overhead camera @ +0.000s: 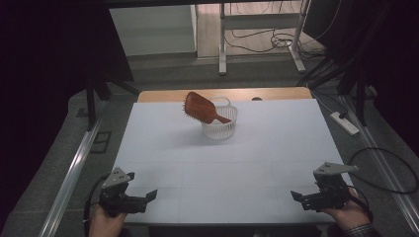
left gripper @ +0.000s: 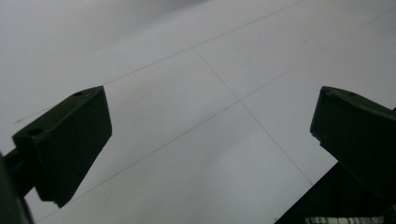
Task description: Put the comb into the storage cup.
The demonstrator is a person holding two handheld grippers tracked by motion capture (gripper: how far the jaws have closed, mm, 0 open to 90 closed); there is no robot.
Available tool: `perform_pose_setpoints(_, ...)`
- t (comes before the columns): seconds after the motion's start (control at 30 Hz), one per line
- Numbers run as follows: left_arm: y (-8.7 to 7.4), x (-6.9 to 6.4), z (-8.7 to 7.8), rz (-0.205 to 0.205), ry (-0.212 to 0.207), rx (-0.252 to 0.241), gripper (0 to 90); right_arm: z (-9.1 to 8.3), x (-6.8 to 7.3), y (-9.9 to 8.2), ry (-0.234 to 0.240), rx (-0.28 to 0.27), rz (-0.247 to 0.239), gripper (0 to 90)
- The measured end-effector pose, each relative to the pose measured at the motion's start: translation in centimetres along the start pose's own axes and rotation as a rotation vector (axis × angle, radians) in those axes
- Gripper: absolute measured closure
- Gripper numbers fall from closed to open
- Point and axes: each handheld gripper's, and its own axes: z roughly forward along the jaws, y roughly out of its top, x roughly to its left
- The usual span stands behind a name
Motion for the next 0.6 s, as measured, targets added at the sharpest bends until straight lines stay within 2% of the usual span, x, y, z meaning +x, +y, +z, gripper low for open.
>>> perform_pose_setpoints(0.13,-0.23,-0.12,0.01,0.006,0.004,0.022,0.0,0.00,0.03,0.01,-0.001,0.000,0.000,0.0)
perform_pose_setpoints(0.3,-0.39,-0.24,-0.22,0.011,0.024,0.025,0.0,0.00,0.04,0.01,-0.003,0.002,0.001,0.0)
perform_pose_setpoints(0.6,-0.28,-0.39,0.04,0.025,0.023,0.050,0.2,-0.01,0.01,-0.05,-0.006,0.002,-0.001,0.0)
